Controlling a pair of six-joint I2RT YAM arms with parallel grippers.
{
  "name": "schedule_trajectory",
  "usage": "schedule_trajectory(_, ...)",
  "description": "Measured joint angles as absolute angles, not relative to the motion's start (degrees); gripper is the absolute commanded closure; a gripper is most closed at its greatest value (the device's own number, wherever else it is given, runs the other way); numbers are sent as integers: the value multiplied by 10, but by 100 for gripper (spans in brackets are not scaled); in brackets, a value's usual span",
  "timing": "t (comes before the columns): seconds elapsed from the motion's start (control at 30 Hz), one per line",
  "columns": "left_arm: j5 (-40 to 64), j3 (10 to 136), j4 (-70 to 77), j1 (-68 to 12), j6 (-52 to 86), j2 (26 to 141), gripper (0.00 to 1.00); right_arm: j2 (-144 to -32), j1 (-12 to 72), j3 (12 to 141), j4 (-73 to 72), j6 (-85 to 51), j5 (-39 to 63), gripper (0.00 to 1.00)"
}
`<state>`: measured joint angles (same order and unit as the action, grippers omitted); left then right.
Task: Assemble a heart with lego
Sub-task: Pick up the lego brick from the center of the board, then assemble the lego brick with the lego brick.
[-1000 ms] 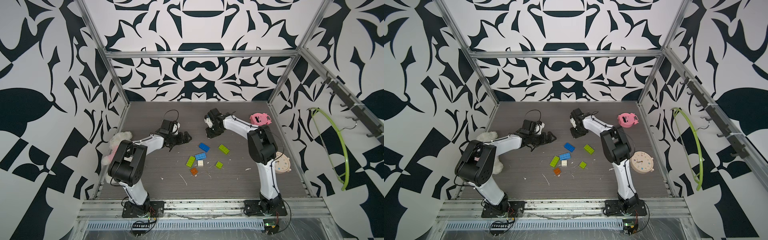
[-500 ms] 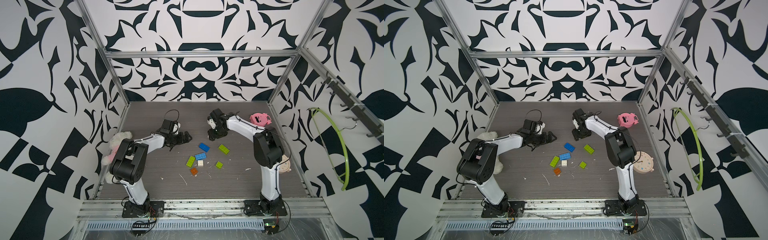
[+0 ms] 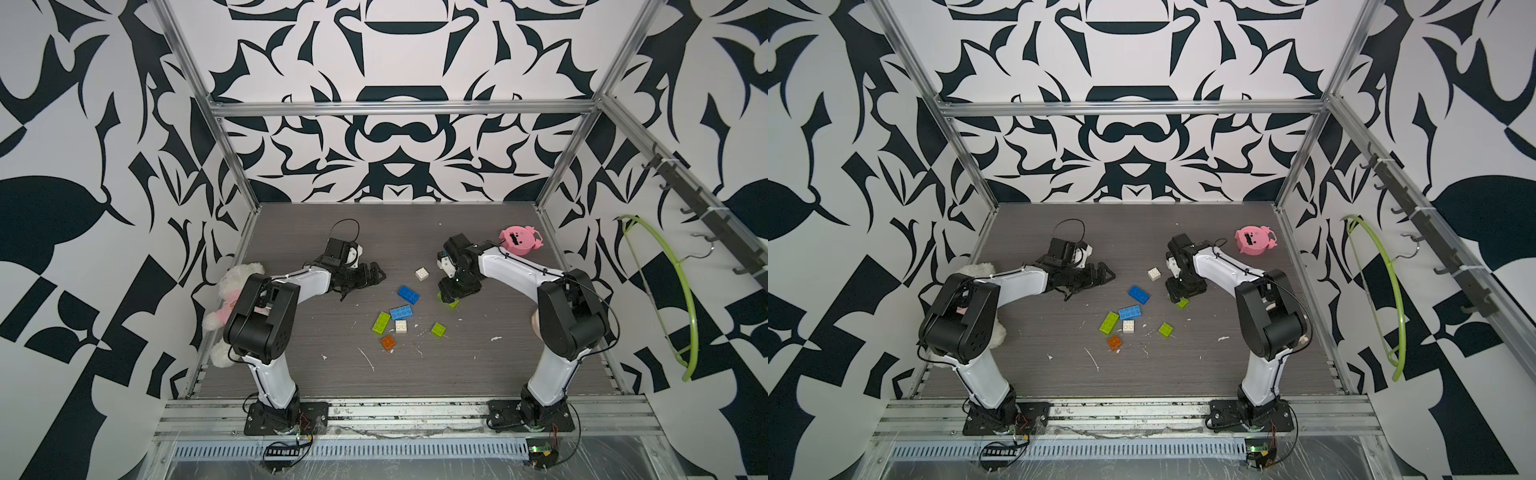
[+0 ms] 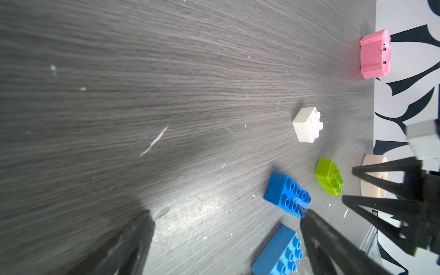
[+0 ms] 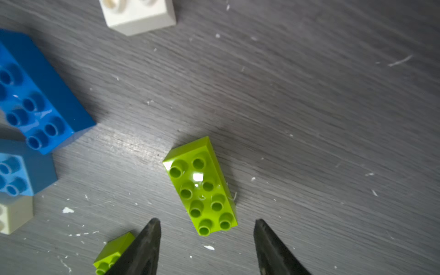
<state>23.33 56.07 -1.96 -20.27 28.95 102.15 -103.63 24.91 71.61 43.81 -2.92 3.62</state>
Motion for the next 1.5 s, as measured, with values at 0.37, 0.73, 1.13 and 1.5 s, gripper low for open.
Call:
schedule_trajectory(0.37,235,561,-14,-203,291,1020,1,-1091,250,737,434,-6,48,65)
schedule_trajectory(0.73,236,558,-11,-203,293,1020,1,-1088,250,738,433,-6,51,53)
schedule_trajectory(1.13,236,558,-11,-203,294,1020,1,-1088,250,744,433,-10,49,80)
schedule_trajectory(1.5,236,558,-11,-203,295,1020,1,-1122,254,947,474,8,69,83)
